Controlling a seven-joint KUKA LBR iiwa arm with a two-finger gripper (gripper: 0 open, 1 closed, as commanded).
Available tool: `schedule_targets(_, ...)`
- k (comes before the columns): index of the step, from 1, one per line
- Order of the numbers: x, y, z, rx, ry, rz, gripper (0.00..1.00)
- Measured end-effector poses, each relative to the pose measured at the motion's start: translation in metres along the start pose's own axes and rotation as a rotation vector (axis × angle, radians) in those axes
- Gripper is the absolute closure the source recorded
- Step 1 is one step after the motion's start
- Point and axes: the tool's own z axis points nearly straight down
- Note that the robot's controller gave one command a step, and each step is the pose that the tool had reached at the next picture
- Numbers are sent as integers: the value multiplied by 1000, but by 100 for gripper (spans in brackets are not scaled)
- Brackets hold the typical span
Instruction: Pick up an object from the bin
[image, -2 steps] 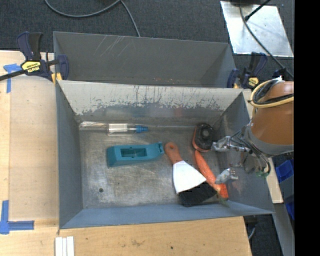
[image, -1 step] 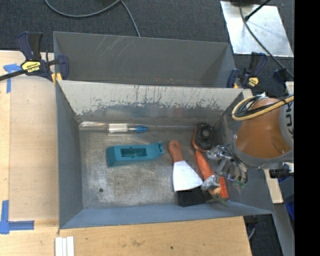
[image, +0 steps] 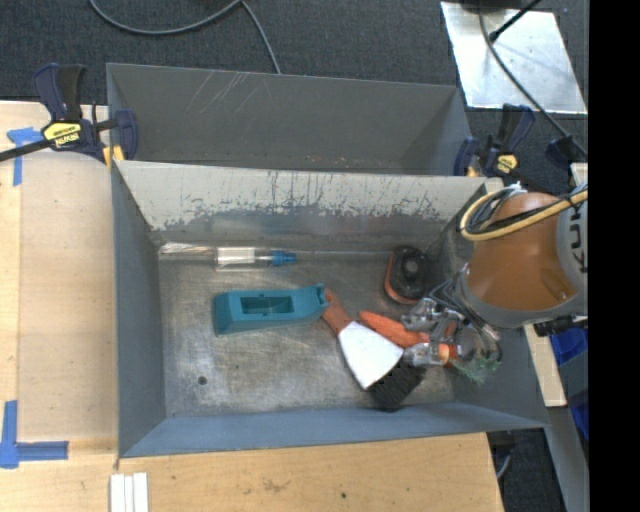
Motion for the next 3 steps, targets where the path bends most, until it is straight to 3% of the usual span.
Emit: schedule_targets(3,1,0,-5,1,-1,-1,100)
